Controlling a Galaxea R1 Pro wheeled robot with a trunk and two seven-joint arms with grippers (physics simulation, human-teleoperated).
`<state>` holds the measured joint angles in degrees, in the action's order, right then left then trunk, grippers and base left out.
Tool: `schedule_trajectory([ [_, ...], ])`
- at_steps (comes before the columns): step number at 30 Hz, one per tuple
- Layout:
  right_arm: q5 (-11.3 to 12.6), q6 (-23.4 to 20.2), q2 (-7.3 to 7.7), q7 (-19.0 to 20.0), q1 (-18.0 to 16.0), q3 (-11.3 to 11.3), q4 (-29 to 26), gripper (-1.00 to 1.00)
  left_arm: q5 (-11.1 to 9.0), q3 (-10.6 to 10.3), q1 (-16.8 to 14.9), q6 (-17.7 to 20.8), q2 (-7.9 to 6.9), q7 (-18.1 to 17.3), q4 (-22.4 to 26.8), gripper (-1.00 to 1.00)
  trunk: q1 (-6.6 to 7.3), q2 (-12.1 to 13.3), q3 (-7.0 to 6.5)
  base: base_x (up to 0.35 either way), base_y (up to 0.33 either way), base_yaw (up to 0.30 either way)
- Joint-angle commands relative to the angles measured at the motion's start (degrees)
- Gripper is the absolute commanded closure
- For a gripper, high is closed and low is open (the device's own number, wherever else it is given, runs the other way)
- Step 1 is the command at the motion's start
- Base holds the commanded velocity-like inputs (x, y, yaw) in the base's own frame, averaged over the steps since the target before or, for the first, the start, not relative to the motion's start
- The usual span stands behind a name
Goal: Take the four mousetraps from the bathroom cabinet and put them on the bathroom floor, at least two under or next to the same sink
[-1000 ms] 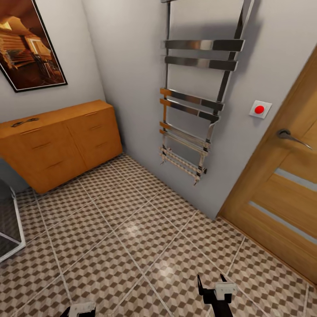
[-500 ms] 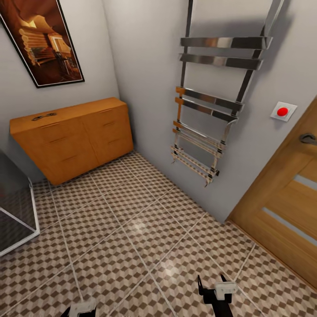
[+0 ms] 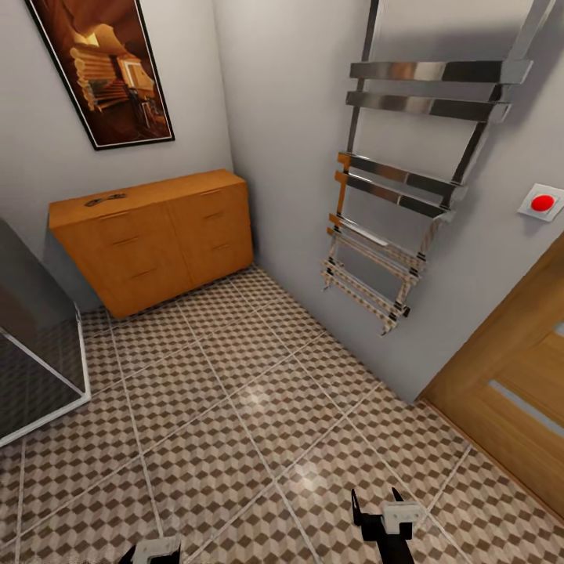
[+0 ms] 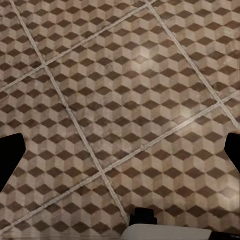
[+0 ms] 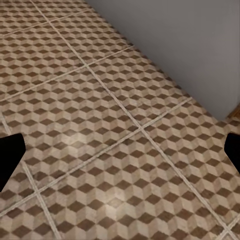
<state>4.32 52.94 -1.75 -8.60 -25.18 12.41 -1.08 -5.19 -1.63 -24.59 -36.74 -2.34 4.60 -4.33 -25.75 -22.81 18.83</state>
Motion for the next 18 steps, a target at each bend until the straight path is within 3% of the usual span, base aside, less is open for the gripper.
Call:
schedule_trajectory([
  [1, 0.4, 0.2, -0.01, -0.2, 0.0, 0.5, 0.1, -1.0, -0.5, -0.2, -0.1, -0.4, 0.04, -0.2, -0.2, -1.0, -0.03, -0.1, 0.13, 0.0, 0.0, 0.156],
  [18, 0.4, 0.1, -0.1, -0.2, 0.0, 0.5, 0.1, -1.0, -0.5, -0.1, -0.1, -0.4, -0.37, -0.1, -0.3, -1.0, -0.03, -0.1, 0.7, 0.0, 0.0, 0.155],
])
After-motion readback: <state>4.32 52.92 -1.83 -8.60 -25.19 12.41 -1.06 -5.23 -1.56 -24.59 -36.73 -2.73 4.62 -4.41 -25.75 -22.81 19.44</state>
